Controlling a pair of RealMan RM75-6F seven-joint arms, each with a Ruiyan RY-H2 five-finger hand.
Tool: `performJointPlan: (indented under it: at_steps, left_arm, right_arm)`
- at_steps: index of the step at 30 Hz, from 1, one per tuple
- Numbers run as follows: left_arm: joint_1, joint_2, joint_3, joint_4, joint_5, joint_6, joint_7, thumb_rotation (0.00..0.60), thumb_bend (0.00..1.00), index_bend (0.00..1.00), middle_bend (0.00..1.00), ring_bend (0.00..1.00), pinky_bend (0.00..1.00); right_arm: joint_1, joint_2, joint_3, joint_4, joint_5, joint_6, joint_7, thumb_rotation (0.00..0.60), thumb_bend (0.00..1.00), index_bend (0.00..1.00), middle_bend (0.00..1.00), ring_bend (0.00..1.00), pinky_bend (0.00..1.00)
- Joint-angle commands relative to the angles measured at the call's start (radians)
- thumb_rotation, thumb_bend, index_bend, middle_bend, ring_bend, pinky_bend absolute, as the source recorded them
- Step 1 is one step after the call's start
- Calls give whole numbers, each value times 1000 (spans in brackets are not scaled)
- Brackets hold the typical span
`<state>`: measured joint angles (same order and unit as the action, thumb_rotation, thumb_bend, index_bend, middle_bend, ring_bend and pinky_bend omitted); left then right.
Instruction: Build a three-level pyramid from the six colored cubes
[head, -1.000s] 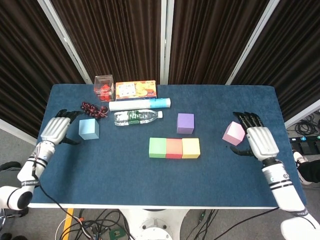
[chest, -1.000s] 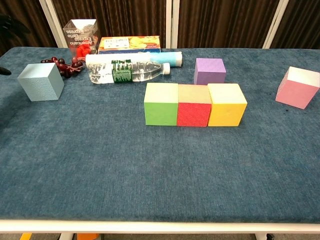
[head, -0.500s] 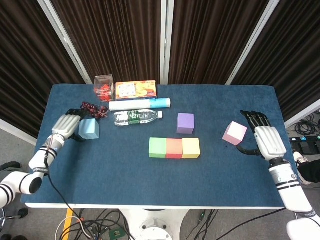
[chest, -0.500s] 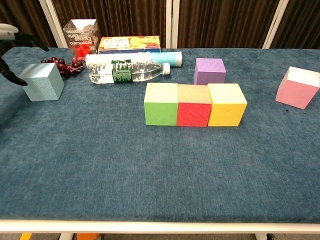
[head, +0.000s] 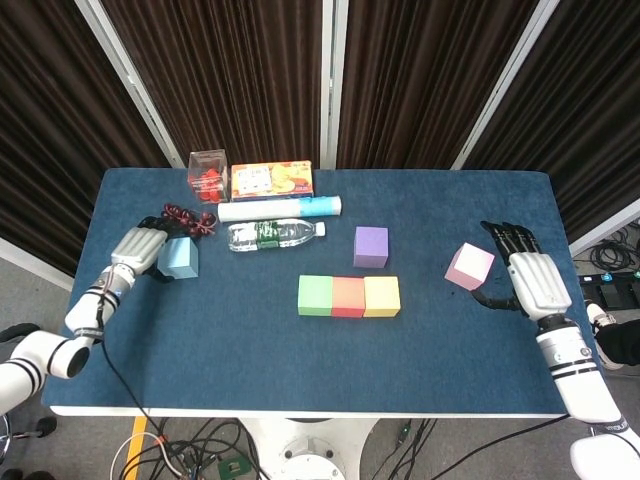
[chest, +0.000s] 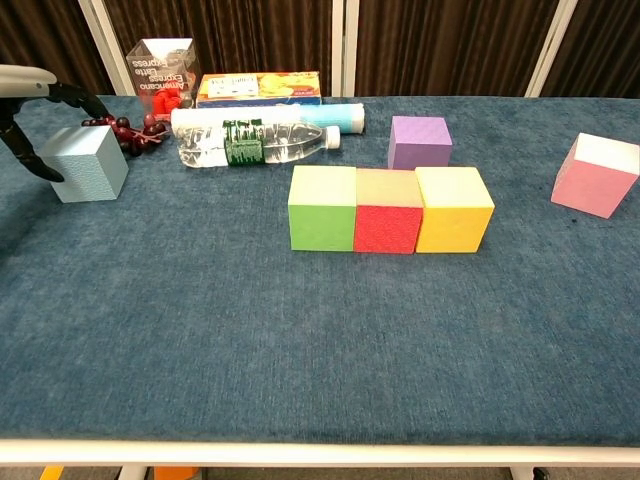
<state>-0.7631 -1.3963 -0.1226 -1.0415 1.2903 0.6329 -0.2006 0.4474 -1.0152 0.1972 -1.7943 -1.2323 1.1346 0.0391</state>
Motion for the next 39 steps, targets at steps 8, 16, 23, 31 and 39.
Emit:
performJointPlan:
  at_steps: [8, 16, 23, 31, 39]
  left_arm:
    - [-16, -39, 31, 84, 78, 17, -67, 600, 114, 218, 226, 74, 61]
    - [-21, -77, 33, 145, 112, 73, -101, 600, 125, 400, 516, 277, 69]
    - [-18, 11, 18, -15, 143, 141, -181, 600, 133, 412, 563, 316, 70]
    - [-54, 155, -44, -379, 116, 159, -111, 600, 132, 409, 557, 316, 72]
    - [-152, 196, -119, -615, -3, 85, 48, 600, 131, 385, 544, 316, 72]
  right_arm:
    - [-6, -7, 2, 4, 4, 3, 5, 600, 94, 0, 97, 0, 0]
    - [-8, -8, 8, -2, 9, 6, -1, 600, 94, 0, 98, 0, 0]
    - [-12, -3, 13, -10, 7, 14, 0, 600, 94, 0, 99, 0, 0]
    - [-17, 1, 24, -11, 7, 26, 10, 600, 93, 0, 101, 0, 0]
    - [-31, 16, 32, -4, 12, 40, 33, 600, 94, 0, 102, 0, 0]
